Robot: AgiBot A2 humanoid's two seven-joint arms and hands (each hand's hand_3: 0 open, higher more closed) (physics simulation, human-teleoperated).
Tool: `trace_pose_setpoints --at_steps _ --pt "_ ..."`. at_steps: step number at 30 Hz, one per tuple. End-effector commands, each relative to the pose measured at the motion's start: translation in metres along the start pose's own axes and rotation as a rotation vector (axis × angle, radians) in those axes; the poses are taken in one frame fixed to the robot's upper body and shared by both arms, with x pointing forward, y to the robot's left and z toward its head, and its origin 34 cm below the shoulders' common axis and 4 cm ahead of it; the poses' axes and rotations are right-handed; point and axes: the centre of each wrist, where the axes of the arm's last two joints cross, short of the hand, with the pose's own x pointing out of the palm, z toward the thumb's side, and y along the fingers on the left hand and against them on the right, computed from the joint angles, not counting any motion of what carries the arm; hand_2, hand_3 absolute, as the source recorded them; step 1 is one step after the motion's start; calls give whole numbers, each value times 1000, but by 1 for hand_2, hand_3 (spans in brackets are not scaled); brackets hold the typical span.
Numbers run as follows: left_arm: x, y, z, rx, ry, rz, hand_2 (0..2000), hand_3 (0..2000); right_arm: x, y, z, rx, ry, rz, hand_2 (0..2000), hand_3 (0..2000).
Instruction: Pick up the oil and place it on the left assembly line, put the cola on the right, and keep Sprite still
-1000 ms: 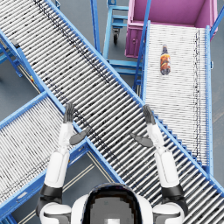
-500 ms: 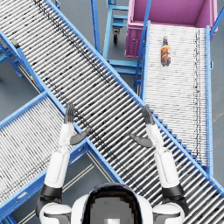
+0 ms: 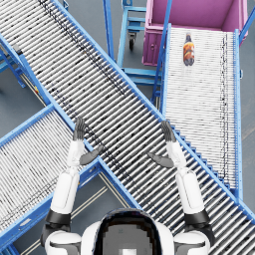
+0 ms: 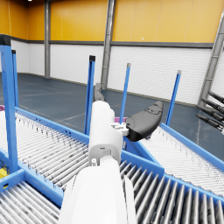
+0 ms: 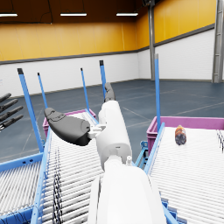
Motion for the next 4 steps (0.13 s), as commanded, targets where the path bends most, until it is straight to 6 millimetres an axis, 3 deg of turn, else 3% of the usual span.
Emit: trace_pose_setpoints --at_steps 1,4 --pt "0 0 0 0 0 0 0 0 0 0 0 0 0 0 0 0" --pt "0 0 0 0 0 0 0 0 0 0 0 0 0 0 0 0"
